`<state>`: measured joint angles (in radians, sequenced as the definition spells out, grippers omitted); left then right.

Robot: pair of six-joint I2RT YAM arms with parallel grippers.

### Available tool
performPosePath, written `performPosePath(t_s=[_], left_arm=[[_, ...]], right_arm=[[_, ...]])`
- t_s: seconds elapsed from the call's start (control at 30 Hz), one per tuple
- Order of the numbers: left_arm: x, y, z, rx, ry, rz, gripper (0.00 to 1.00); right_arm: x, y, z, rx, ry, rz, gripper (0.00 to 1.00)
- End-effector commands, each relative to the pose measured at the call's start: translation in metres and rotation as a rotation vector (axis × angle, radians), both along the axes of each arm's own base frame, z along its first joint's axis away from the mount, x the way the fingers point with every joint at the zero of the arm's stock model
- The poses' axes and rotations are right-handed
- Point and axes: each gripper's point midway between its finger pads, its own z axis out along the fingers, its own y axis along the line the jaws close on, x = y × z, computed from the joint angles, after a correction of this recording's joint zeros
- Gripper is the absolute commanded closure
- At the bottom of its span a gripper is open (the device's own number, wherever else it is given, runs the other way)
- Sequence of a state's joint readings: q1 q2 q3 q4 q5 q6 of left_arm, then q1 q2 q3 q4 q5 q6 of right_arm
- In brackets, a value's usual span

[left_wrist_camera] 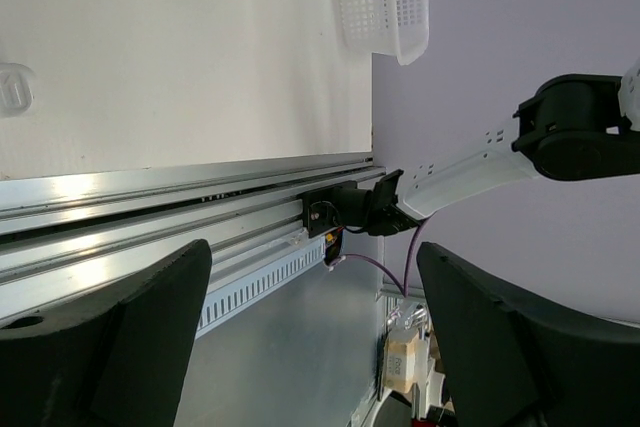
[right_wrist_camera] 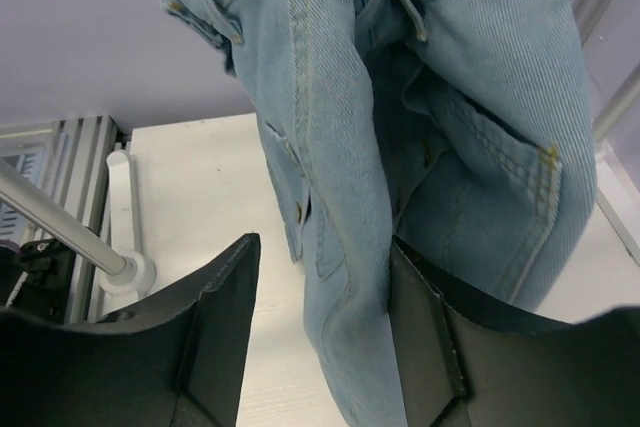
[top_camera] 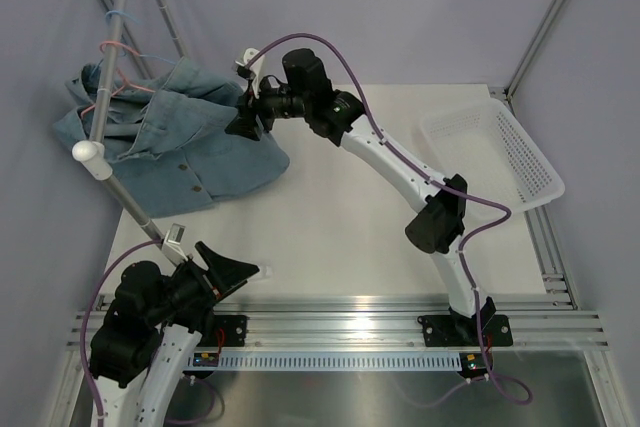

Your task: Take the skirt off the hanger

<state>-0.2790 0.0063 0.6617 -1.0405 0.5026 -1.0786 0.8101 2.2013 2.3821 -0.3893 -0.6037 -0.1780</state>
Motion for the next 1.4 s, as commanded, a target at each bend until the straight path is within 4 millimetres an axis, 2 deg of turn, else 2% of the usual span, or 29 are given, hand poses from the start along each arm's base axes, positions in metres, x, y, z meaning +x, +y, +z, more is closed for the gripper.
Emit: performPosePath(t_s=[0.0, 0.17, 0.43, 0.47, 0.5, 0.7, 1.0, 1.37], left_arm=[[-0.017, -0.001, 0.019, -0.059, -0.161, -0.037, 0.13], [-0.019, -0.001, 0.019, -0.059, -0.159, -0.045, 0.12], [-0.020, -0.002, 0.018, -0.058, -0.163, -0.052, 0.12], [-0.021, -0.002, 0.018, -0.058, -0.160, -0.055, 0.12], [-0.021, -0.002, 0.017, -0.058, -0.158, -0.057, 0.12], [-0.020, -0.003, 0.015, -0.059, -0.155, -0.061, 0.12], [-0.020, -0.005, 0.013, -0.060, -0.148, -0.074, 0.12], [-0.019, -0.006, 0.012, -0.065, -0.145, -0.079, 0.12]], right_arm=[[-0.020, 0.015, 0.025, 0.066, -0.030, 0.085, 0.42], [-0.022, 0.022, 0.025, 0.084, -0.020, 0.111, 0.54], [-0.023, 0.026, 0.009, 0.049, -0.001, 0.123, 0.76], [-0.023, 0.027, 0.007, 0.046, -0.001, 0.122, 0.90], [-0.024, 0.028, 0.006, 0.043, 0.000, 0.124, 0.99], [-0.039, 0.031, 0.013, 0.063, -0.091, 0.227, 1.00], [-0.055, 0.034, 0.070, 0.190, -0.179, 0.269, 1.00], [-0.081, 0.051, 0.104, 0.292, -0.194, 0.274, 1.00]])
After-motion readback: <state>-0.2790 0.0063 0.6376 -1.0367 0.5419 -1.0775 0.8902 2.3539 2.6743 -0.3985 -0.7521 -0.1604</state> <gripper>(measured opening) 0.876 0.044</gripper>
